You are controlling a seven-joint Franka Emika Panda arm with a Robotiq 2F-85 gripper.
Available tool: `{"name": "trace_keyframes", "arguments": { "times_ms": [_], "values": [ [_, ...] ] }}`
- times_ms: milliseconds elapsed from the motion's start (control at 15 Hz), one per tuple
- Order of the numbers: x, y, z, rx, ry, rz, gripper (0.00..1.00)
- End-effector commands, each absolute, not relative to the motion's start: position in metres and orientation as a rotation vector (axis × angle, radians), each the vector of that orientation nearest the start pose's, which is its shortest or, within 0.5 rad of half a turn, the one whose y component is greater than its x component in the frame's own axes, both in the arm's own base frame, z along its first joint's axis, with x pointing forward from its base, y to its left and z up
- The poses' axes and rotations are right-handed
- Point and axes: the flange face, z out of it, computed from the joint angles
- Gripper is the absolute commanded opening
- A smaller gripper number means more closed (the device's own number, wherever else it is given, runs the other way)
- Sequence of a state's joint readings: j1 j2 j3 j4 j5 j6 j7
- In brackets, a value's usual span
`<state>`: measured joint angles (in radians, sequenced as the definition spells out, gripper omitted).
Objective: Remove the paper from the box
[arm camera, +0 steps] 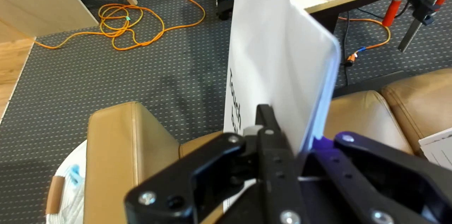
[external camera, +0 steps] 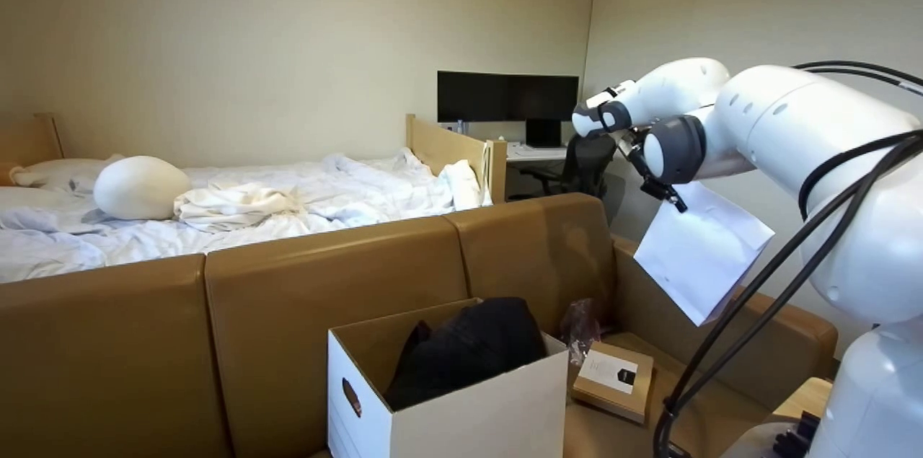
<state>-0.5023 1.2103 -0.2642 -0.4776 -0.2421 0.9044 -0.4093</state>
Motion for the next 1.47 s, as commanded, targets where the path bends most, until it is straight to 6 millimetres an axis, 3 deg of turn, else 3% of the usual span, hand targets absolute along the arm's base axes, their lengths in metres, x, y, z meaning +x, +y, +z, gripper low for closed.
{"name": "trace_keyframes", "arguments": {
  "times_ms": [0, 200, 533, 800, 1067, 1400],
  "values": [
    [0.556, -0.433, 0.290, -2.828, 0.523, 1.370, 0.05],
    [0.561, -0.443, 0.292, -2.925, 0.496, 1.372, 0.03],
    [0.550, -0.461, 0.298, -2.959, 0.452, 1.480, 0.03],
    [0.549, -0.459, 0.275, -2.906, 0.333, 1.584, 0.03],
    [0.541, -0.455, 0.250, -2.806, 0.372, 1.491, 0.03],
    [0.535, -0.463, 0.228, -2.790, 0.342, 1.456, 0.03]
  ]
}}
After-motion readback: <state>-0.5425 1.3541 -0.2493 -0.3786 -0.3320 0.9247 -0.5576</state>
